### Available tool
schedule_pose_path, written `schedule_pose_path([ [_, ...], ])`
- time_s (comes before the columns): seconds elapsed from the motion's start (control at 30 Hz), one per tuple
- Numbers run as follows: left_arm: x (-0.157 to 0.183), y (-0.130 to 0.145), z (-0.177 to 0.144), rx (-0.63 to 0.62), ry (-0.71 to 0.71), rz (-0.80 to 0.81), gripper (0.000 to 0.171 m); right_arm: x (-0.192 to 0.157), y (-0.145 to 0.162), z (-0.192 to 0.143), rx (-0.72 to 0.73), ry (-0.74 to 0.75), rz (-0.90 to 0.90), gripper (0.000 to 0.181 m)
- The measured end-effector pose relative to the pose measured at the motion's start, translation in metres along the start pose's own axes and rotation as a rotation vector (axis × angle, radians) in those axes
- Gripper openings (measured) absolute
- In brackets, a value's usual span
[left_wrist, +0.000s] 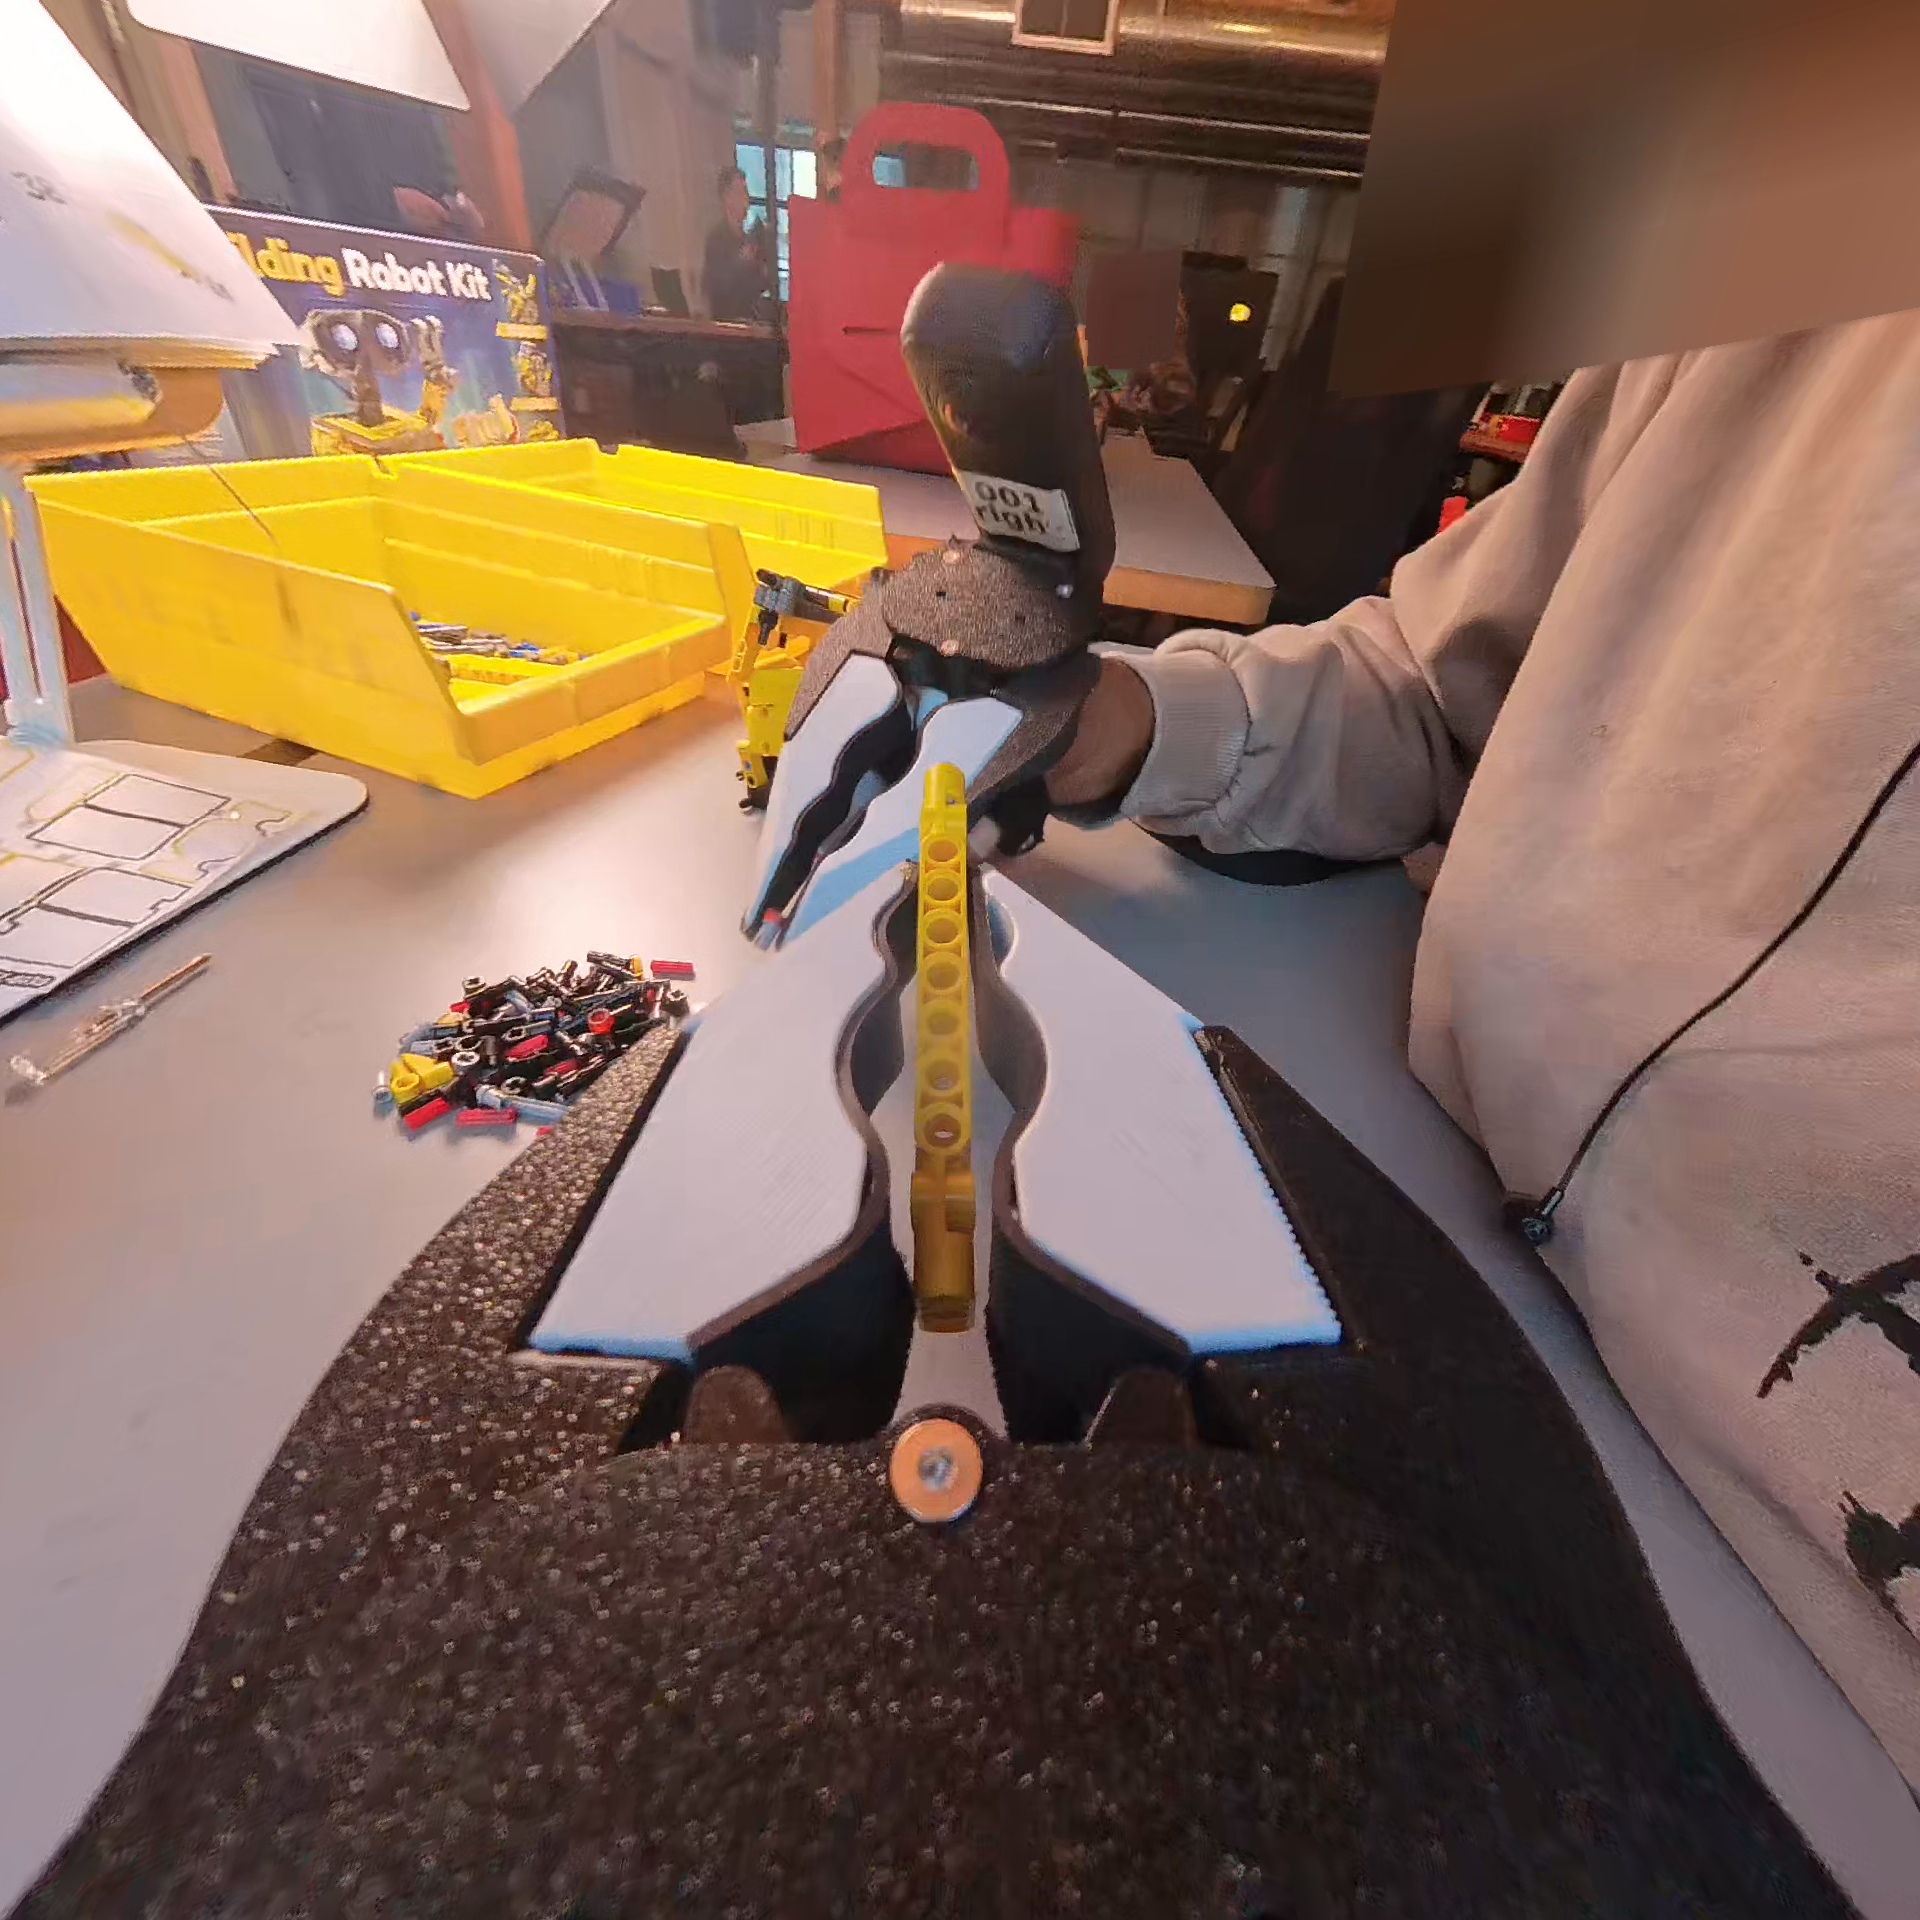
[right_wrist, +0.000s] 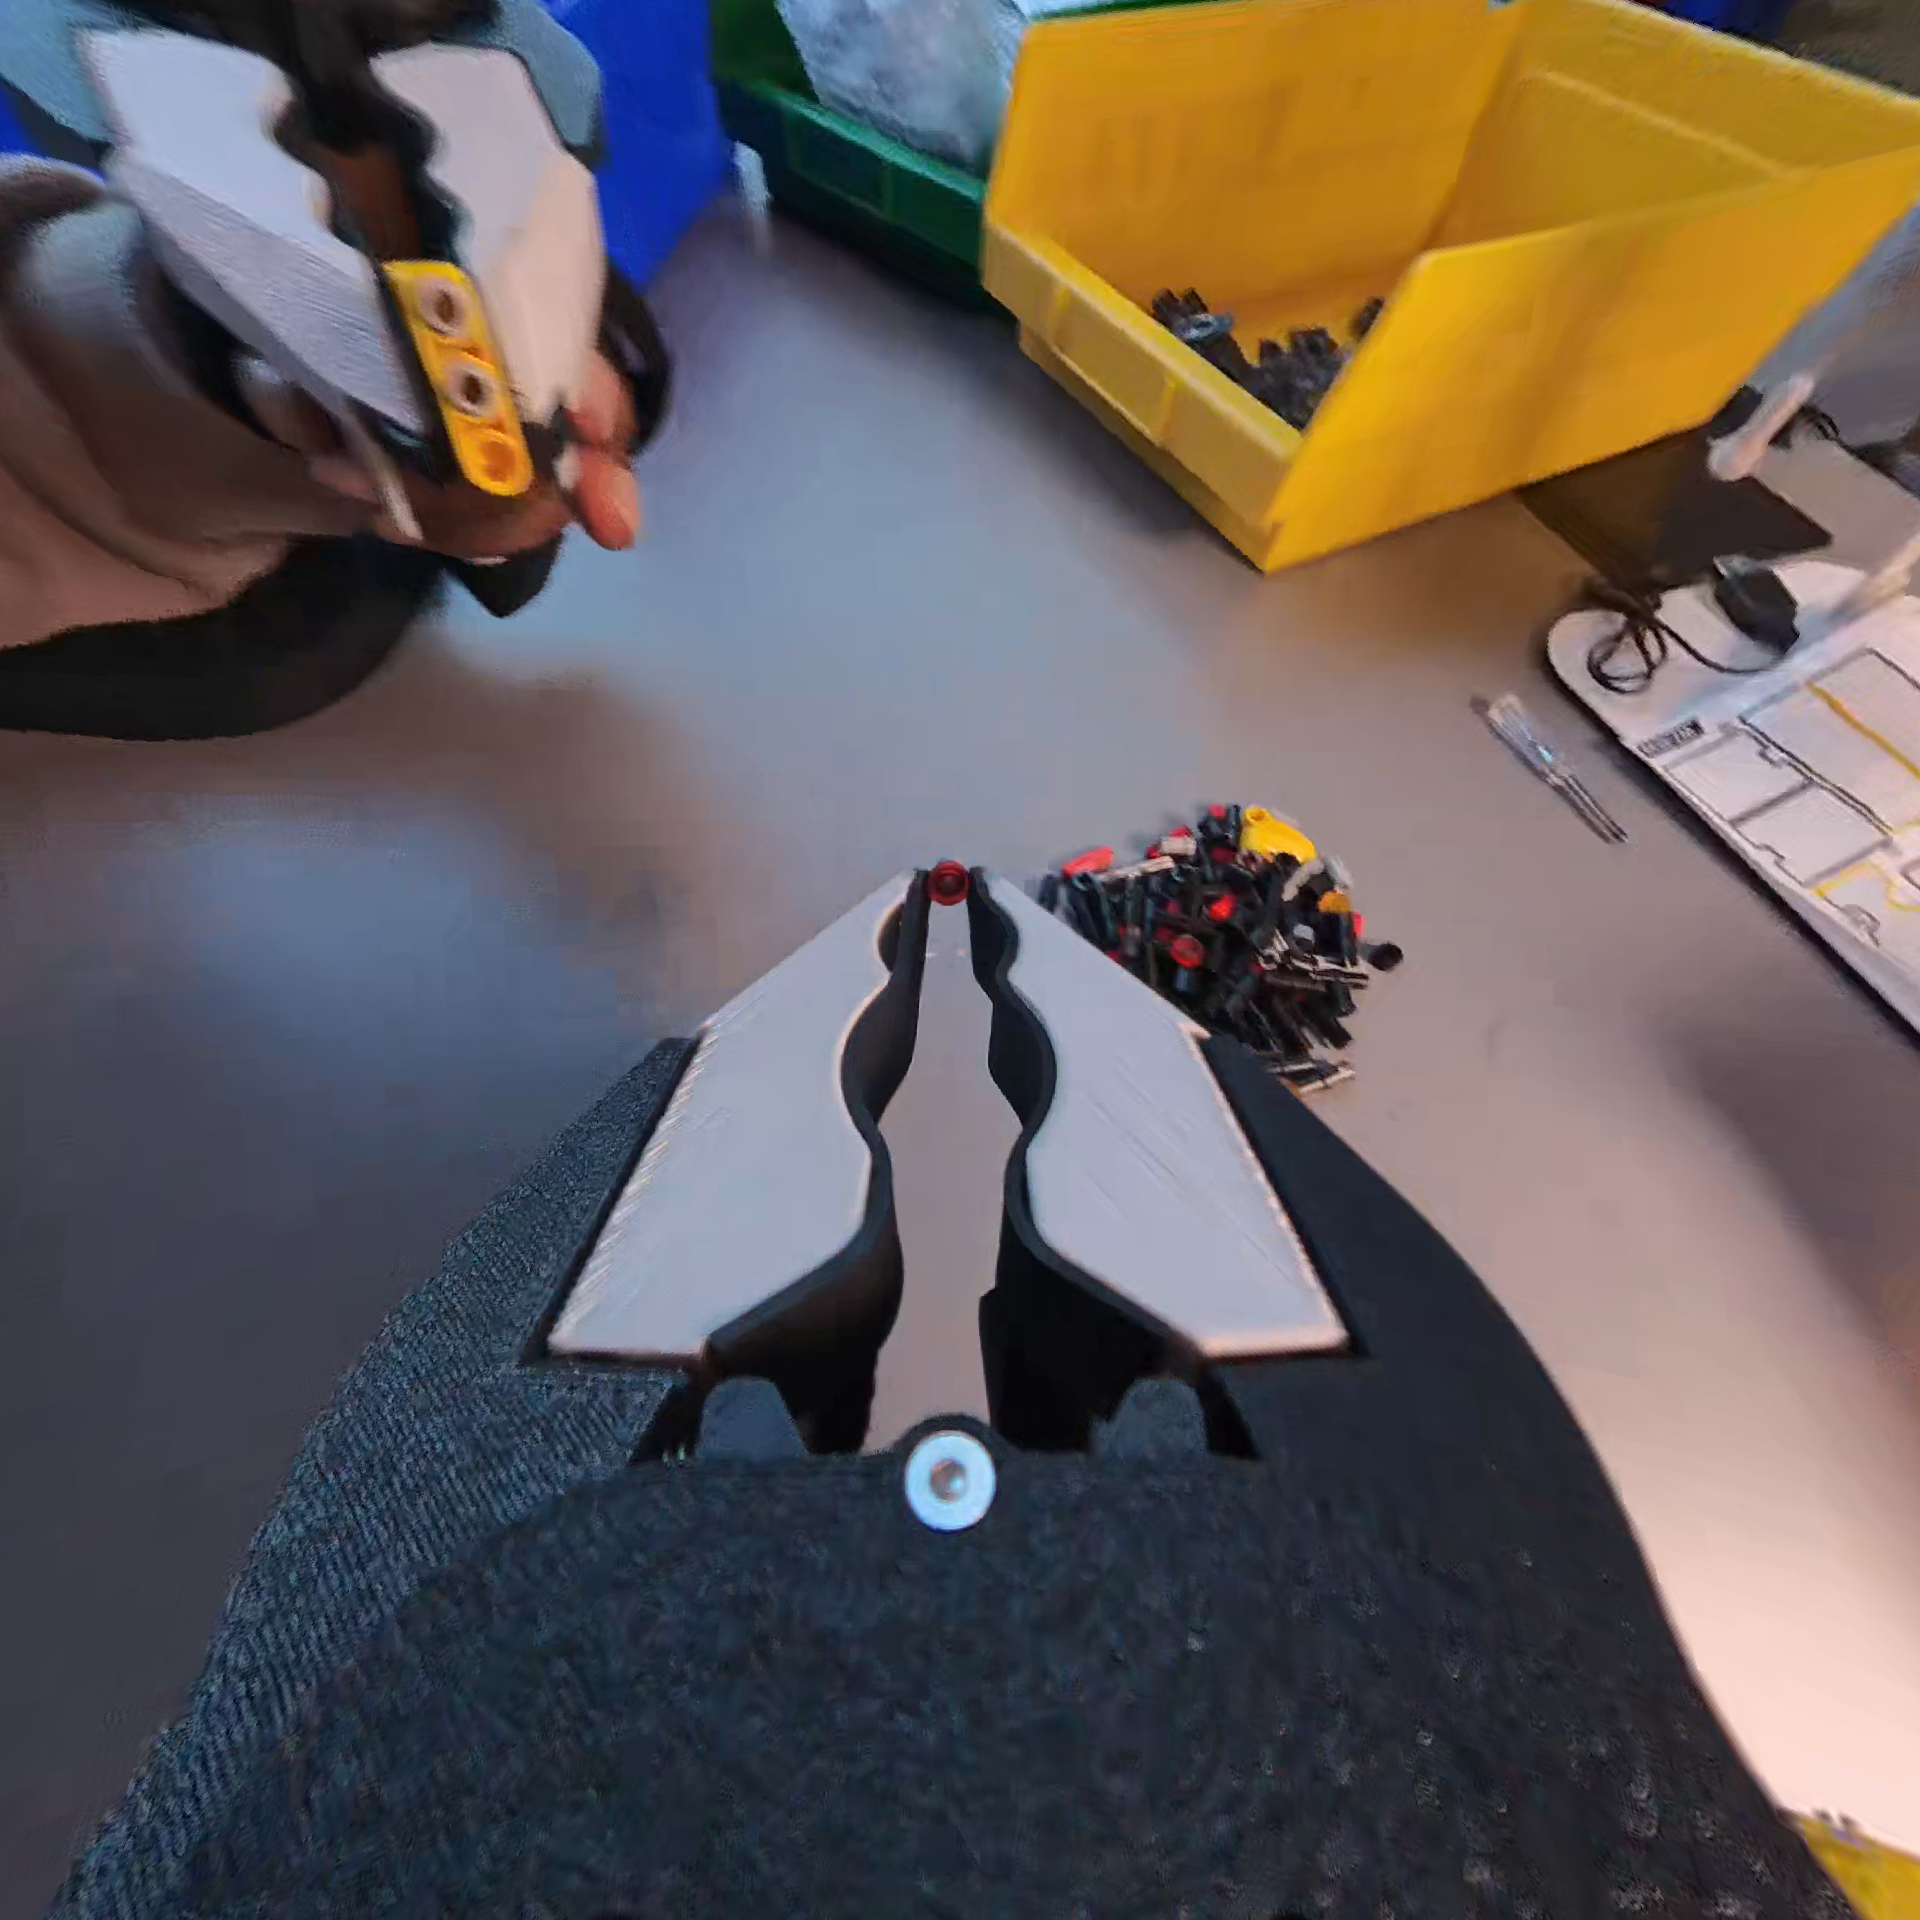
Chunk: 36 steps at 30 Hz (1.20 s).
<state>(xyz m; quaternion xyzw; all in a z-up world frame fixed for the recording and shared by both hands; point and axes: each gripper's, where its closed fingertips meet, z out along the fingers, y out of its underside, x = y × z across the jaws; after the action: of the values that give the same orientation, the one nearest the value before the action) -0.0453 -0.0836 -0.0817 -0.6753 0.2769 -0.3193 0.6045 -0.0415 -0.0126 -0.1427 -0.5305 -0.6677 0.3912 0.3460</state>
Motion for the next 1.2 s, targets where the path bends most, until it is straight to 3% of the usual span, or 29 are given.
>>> schedule_pose_path([
  [0.2,0.004,-0.010,-0.001,0.072,0.027,-0.045,0.006,0.030,0.026,0.026,-0.145,0.197,-0.072,0.006],
  [0.67,-0.003,0.002,0.006,0.034,-0.004,-0.070,0.006,0.038,0.034,0.030,-0.153,0.224,-0.083,0.008],
  [0.8,-0.007,0.004,0.006,0.023,-0.026,-0.072,0.007,0.037,0.036,0.029,-0.163,0.219,-0.096,0.016],
  [0.9,-0.008,0.004,0.004,0.028,-0.027,-0.081,0.007,0.025,0.017,0.020,-0.044,0.140,-0.085,0.021],
  [1.03,-0.006,0.004,0.004,0.024,-0.017,-0.076,0.007,-0.011,-0.009,0.004,0.112,-0.089,-0.046,0.036],
  [1.2,0.001,0.022,0.017,-0.083,-0.015,-0.011,0.007,-0.045,-0.046,-0.025,0.314,-0.342,0.106,0.035],
])
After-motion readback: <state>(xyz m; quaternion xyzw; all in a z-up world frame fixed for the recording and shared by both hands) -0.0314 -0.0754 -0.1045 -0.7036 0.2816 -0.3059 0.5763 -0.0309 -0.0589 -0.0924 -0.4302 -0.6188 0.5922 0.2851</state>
